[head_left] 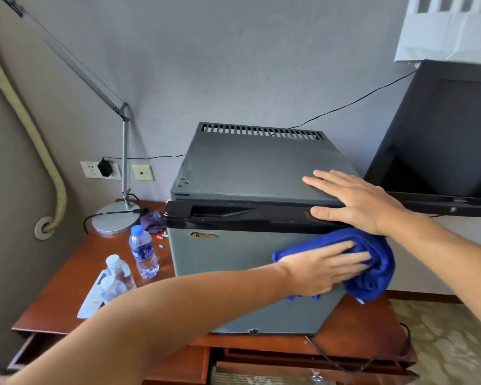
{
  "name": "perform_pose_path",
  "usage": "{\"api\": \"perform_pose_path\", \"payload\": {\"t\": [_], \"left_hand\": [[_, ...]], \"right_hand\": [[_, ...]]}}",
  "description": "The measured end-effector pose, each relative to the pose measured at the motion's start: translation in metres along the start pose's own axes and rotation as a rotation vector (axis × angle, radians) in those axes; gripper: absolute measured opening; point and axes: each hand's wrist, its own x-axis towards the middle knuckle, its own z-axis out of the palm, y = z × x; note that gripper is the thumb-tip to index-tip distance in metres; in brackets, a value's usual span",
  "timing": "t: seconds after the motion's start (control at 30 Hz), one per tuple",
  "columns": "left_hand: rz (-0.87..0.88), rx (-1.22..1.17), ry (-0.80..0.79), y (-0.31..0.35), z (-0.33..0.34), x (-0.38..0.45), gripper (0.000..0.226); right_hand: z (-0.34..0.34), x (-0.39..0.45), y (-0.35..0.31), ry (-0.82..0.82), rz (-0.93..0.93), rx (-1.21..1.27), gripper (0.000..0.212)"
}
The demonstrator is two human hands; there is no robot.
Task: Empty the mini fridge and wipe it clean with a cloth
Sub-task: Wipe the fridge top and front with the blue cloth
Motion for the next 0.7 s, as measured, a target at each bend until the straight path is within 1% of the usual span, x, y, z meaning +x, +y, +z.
{"api": "perform_pose_path", "payload": {"t": [0.1, 0.23, 0.37, 0.47, 0.5, 0.53, 0.6, 0.63, 0.7], "left_hand": [[-0.012, 0.042, 0.022, 0.001, -0.003, 0.011, 0.066], [-0.056, 0.0, 0.12, -0.002, 0.015, -0.026, 0.064], [-0.107, -0.153, 0.154, -0.005, 0.049, -0.106, 0.056], [-0.146, -0.142, 0.233, -0.014, 0.072, -0.179, 0.038], [-0.163, -0.119, 0.229, -0.017, 0.079, -0.202, 0.035], [-0.198, -0.112, 0.202, -0.019, 0.082, -0.223, 0.033], [-0.329, -0.13, 0.224, -0.018, 0.085, -0.255, 0.031], [-0.419, -0.153, 0.257, -0.014, 0.085, -0.264, 0.03], [-0.553, -0.256, 0.237, -0.002, 0.083, -0.271, 0.021]], "right_hand": [[0.001, 0.0, 0.0, 0.006, -0.003, 0.01, 0.075], [0.001, 0.001, -0.002, -0.001, 0.001, 0.021, 0.077], [-0.002, -0.001, -0.005, -0.009, 0.006, 0.037, 0.078], [-0.003, -0.005, -0.007, -0.019, 0.012, 0.052, 0.076], [-0.003, -0.006, -0.007, -0.022, 0.016, 0.057, 0.075], [-0.003, -0.007, -0.007, -0.021, 0.017, 0.058, 0.075], [-0.004, -0.007, -0.009, -0.029, 0.023, 0.055, 0.075], [-0.005, -0.007, -0.01, -0.034, 0.03, 0.058, 0.075], [-0.005, -0.007, -0.01, -0.031, 0.038, 0.062, 0.074]]}}
